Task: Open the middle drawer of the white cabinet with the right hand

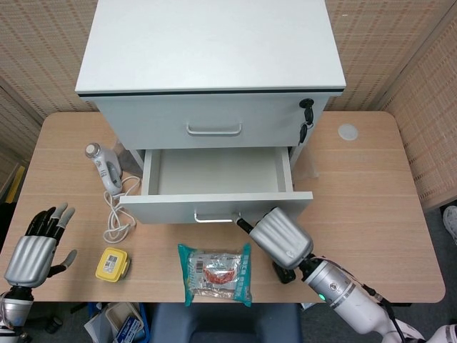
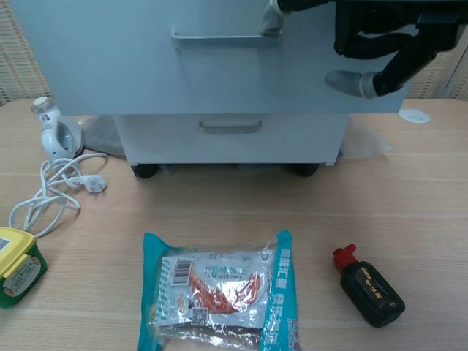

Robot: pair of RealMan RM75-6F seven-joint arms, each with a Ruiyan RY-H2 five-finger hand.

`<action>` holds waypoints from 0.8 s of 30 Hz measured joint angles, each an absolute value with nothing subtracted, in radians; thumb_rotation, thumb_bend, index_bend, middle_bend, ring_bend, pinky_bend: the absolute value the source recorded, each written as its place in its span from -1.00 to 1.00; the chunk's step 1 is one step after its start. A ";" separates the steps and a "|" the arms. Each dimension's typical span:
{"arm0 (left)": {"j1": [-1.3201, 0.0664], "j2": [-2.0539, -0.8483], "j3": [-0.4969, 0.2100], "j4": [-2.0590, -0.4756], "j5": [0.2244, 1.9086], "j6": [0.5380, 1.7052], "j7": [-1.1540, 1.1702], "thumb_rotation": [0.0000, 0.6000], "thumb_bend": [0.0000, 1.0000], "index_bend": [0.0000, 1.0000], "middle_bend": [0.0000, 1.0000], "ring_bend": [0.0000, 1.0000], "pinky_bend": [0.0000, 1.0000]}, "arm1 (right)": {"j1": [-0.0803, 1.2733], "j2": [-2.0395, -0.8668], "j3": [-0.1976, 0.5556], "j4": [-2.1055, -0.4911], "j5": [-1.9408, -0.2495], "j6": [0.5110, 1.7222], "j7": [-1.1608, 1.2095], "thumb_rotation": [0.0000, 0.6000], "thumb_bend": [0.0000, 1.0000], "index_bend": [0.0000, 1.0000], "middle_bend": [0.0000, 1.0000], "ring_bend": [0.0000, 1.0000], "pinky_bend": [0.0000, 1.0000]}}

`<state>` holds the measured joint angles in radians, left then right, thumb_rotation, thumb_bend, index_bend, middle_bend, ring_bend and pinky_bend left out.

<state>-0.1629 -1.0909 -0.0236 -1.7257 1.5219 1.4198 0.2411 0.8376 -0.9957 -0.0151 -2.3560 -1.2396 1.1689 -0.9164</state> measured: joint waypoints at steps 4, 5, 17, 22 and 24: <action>-0.164 -1.089 -0.024 -1.728 1.523 1.420 0.243 1.00 -0.41 -1.00 -1.00 -1.00 -0.83 | 0.813 -0.991 -0.025 -2.356 -1.292 1.162 -0.906 1.00 -0.17 -0.59 0.83 0.91 0.57; -0.164 -1.089 -0.024 -1.728 1.523 1.420 0.243 1.00 -0.41 -1.00 -1.00 -1.00 -0.83 | 0.808 -0.990 -0.027 -2.356 -1.302 1.160 -0.905 1.00 -0.17 -0.59 0.83 0.91 0.57; -0.166 -1.087 -0.026 -1.731 1.521 1.418 0.244 1.00 -0.41 -1.00 -1.00 -1.00 -0.83 | 0.747 -0.973 -0.022 -2.356 -1.424 1.164 -0.858 1.00 -0.17 -0.59 0.81 0.91 0.57; -0.167 -1.084 -0.027 -1.735 1.524 1.421 0.245 1.00 -0.41 -1.00 -1.00 -1.00 -0.83 | 0.710 -0.958 -0.020 -2.356 -1.502 1.186 -0.822 1.00 -0.17 -0.59 0.81 0.91 0.57; -0.167 -1.082 -0.027 -1.738 1.524 1.421 0.247 1.00 -0.41 -1.00 -1.00 -1.00 -0.83 | 0.693 -0.948 -0.021 -2.356 -1.533 1.195 -0.804 1.00 -0.17 -0.59 0.81 0.91 0.57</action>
<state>-0.1671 -1.0824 -0.0266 -1.7380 1.5242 1.4212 0.2467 0.6931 -0.9482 -0.0208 -2.3560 -1.5334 1.1955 -0.8042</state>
